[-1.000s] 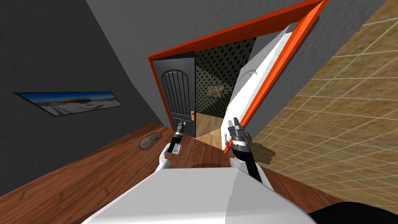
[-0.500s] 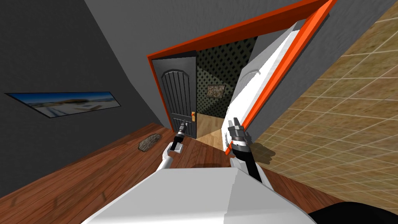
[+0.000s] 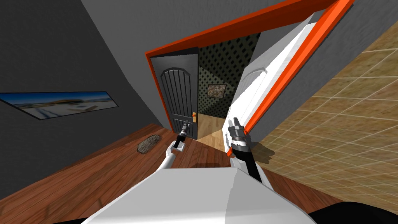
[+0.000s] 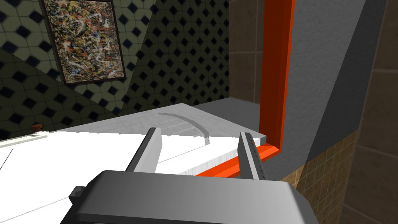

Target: Push the door open

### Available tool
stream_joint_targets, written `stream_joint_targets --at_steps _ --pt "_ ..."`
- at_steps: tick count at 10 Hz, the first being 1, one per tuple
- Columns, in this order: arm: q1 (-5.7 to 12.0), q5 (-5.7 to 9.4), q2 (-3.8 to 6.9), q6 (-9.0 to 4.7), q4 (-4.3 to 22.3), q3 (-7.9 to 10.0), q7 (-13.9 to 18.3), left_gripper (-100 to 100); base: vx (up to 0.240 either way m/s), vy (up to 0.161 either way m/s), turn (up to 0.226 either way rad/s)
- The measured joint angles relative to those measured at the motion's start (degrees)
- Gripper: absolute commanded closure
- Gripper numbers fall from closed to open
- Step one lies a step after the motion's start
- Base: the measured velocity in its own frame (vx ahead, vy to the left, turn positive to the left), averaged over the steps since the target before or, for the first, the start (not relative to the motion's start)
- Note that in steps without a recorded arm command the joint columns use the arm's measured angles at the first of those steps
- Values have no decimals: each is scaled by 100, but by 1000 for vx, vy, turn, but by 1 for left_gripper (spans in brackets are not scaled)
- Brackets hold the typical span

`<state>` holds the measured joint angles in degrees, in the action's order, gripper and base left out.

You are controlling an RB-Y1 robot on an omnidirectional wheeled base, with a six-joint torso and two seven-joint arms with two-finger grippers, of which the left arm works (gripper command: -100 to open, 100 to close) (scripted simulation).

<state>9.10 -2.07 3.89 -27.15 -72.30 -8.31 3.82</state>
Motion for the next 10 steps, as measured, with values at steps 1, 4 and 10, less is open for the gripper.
stream_joint_targets --at_steps 1,4,10 --pt "50 -3 -16 -18 133 -8 4 -100 45 43 -14" --pt "283 2 -12 38 532 -57 104 -100 57 57 -12" --pt "797 -1 -76 61 1498 -161 279 -100 73 63 -14"
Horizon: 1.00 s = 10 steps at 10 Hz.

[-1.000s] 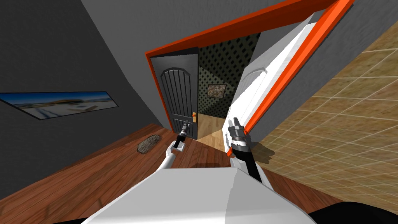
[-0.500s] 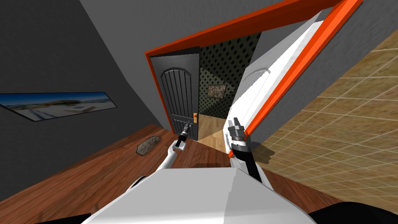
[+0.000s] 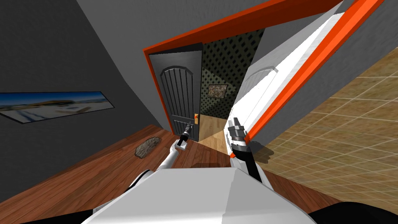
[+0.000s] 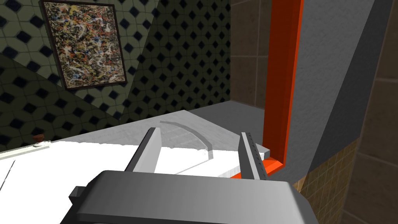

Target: Push the door open

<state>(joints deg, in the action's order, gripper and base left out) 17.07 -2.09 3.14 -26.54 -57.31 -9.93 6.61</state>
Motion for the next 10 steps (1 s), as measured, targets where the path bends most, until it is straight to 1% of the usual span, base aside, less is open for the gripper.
stream_joint_targets --at_steps 1,3,4,6,8,10 --pt "67 0 -1 30 99 -25 36 -100 50 38 -8" --pt "203 1 -26 8 374 -37 70 -100 60 49 -11" --pt "310 1 -52 6 562 -46 90 -100 77 56 -17" --pt "480 2 -85 14 870 -74 145 -100 64 65 -11" --pt "614 -1 -119 19 1130 -105 188 -100 59 49 -11" --pt "712 -1 -128 66 1280 -138 245 -100 56 37 -8"
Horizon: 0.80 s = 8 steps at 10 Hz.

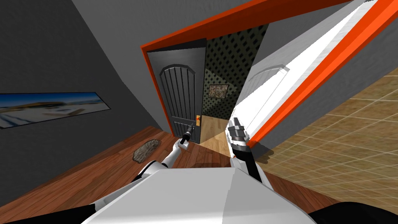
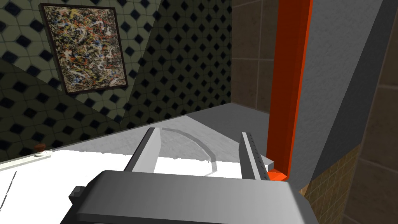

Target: Push the door open

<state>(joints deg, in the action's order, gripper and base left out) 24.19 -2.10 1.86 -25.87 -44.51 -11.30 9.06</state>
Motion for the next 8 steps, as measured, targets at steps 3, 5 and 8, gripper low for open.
stream_joint_targets --at_steps 3,5,8 --pt "141 3 -30 -22 267 -16 45 -100 58 3 -14" --pt "104 4 30 0 217 -3 30 -100 192 -47 -17" --pt "127 15 89 -36 280 35 18 -100 203 -67 -26"
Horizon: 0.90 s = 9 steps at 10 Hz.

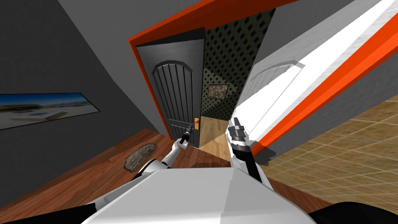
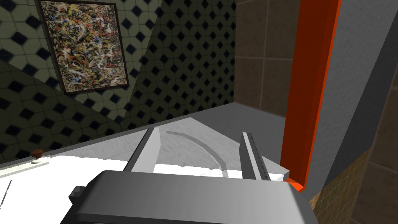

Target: Push the door open

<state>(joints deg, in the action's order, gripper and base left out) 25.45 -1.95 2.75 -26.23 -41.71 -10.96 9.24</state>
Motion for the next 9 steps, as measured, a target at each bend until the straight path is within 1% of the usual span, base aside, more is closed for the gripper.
stream_joint_targets --at_steps 2,5,6,7,9 --pt "-6 6 11 -11 8 22 -6 -100 181 -70 -22" --pt "-4 16 -36 -43 49 59 -23 -100 184 -67 -23" --pt "-17 18 -63 -35 29 66 -26 -100 72 -32 2" --pt "-17 18 -67 -33 26 67 -27 100 -8 4 2" --pt "-5 19 -62 -39 22 69 -26 100 -23 12 -7"
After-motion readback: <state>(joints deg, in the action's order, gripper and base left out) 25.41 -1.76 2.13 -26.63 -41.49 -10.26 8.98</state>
